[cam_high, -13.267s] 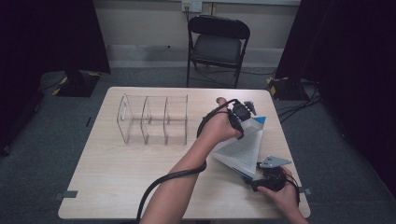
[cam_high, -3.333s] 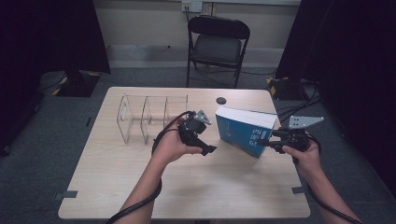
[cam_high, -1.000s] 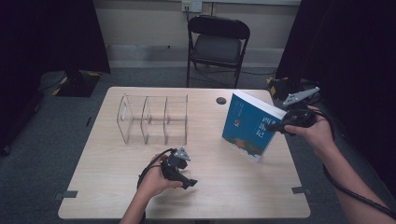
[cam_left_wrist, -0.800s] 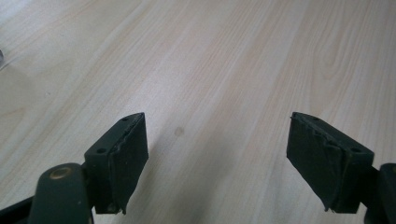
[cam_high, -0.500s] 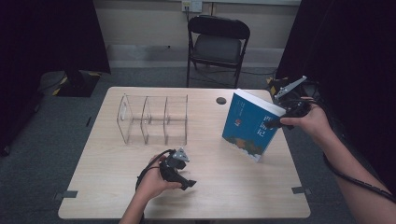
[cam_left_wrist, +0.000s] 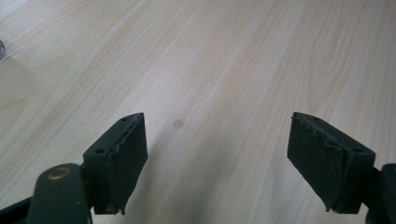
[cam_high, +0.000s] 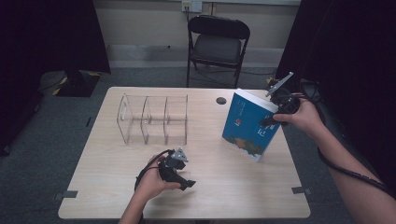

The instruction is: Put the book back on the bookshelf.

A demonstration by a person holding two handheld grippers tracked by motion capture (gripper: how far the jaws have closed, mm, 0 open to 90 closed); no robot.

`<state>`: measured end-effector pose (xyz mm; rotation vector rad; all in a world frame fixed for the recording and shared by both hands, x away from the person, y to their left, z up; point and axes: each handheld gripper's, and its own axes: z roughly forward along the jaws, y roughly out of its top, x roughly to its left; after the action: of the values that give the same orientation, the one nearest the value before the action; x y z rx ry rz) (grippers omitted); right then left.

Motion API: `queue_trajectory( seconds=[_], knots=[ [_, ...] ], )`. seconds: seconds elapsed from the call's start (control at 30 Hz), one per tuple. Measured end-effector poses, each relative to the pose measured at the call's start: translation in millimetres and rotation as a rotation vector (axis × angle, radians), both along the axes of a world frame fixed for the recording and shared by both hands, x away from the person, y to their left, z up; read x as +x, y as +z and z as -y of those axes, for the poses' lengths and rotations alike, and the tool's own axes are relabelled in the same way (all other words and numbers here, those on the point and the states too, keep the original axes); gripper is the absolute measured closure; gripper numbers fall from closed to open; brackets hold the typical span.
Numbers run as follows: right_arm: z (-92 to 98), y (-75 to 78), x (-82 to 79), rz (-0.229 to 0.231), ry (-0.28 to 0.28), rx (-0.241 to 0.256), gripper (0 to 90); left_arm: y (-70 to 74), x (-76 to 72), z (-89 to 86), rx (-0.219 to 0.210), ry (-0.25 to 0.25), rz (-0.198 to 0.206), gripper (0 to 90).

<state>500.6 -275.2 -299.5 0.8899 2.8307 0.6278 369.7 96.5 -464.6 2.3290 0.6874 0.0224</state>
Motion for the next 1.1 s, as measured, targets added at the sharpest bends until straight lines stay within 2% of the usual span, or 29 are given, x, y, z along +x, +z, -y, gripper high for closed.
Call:
queue_trajectory(
  seconds=[0.03, 0.07, 0.1, 0.2, 0.23, 0.27, 0.33, 0.37, 0.4, 0.43, 0.47, 0.5, 0.57, 0.6, 0.63, 0.73, 0.77, 0.83, 0.93, 1.0, 1.03, 1.1],
  knots=[
    [-1.7, -1.4, 1.3, -0.011, -0.003, -0.005, 46.5, -1.0, -1.3, 1.5, -0.020, 0.025, -0.004, 19.9],
    [-1.7, -1.4, 1.3, -0.011, -0.003, -0.005, 46.5, -0.2, -0.3, 0.6, -0.004, 0.002, 0.001, 19.9],
    [-3.9, -2.9, 2.6, -0.017, -0.007, -0.022, 44.9, 0.0, -1.0, 1.1, -0.007, 0.007, -0.003, 19.9],
    [-4.3, -3.0, 3.6, -0.015, -0.013, -0.030, 43.9, 2.0, -0.8, 0.8, -0.006, 0.000, 0.001, 19.9],
    [-4.9, -3.5, 3.2, 0.009, -0.019, -0.058, 38.5, 1.6, -0.8, 1.6, -0.018, 0.008, 0.004, 20.1],
    [-4.8, -3.6, 3.0, 0.009, -0.014, -0.056, 36.3, 1.9, -0.7, 1.0, -0.010, 0.004, -0.002, 20.0],
    [-6.2, -3.3, 2.1, -0.004, 0.019, -0.067, 41.8, 1.6, -0.5, 1.4, -0.009, -0.004, 0.001, 20.2],
    [-6.2, -3.3, 2.1, -0.004, 0.019, -0.067, 41.8, 1.6, -0.5, 1.4, -0.009, -0.004, 0.001, 20.2],
    [-7.7, -2.9, 1.9, -0.012, 0.025, -0.081, 42.1, 1.7, -0.6, 1.7, -0.009, -0.006, -0.001, 20.2],
    [-9.2, -2.8, 2.7, -0.021, 0.036, -0.105, 43.1, 1.2, -1.9, 3.6, -0.027, 0.017, -0.007, 20.3],
    [-9.8, -2.5, 3.1, -0.027, 0.037, -0.115, 43.4, 2.0, -1.3, 3.0, -0.014, 0.003, -0.003, 20.3],
    [-9.9, -2.4, 3.2, -0.031, 0.043, -0.118, 44.3, 1.6, -1.9, 4.0, -0.025, 0.016, -0.007, 20.4],
    [-10.0, -1.8, 3.7, -0.045, 0.035, -0.112, 45.1, 1.8, -0.5, 3.2, -0.016, -0.004, -0.001, 20.4],
    [-10.4, -1.1, 4.6, -0.045, 0.040, -0.096, 47.2, 0.8, -1.5, 4.5, -0.035, 0.017, -0.007, 20.5],
    [-11.1, -0.3, 5.2, -0.045, 0.044, -0.096, 47.6, 1.2, -0.3, 2.8, -0.010, -0.002, -0.005, 20.4],
    [-14.8, 1.5, 7.9, -0.040, 0.061, -0.077, 49.9, -0.1, 0.3, 2.3, -0.016, 0.000, -0.010, 20.5],
    [-16.7, 1.4, 9.4, -0.049, 0.063, -0.053, 51.1, -0.1, 0.3, 1.8, -0.016, 0.000, -0.010, 20.7],
    [-17.6, 1.0, 9.5, -0.055, 0.061, -0.051, 51.3, -0.2, 0.2, 1.7, -0.022, 0.006, -0.011, 20.8],
    [-17.2, -0.6, 8.8, -0.036, 0.064, -0.031, 53.1, 0.5, 0.6, 0.6, -0.018, 0.004, -0.010, 20.8],
    [-17.1, -0.9, 8.5, -0.034, 0.059, -0.030, 53.0, 0.3, 0.4, 0.8, -0.014, 0.004, -0.010, 20.8],
    [-18.3, -1.5, 8.2, -0.033, 0.061, -0.052, 52.8, 0.2, 0.4, 0.6, -0.008, -0.003, -0.010, 20.8],
    [-18.2, -1.8, 8.2, -0.023, 0.067, -0.059, 53.4, -0.5, 0.0, 1.3, -0.013, 0.001, -0.009, 20.9]
  ],
)
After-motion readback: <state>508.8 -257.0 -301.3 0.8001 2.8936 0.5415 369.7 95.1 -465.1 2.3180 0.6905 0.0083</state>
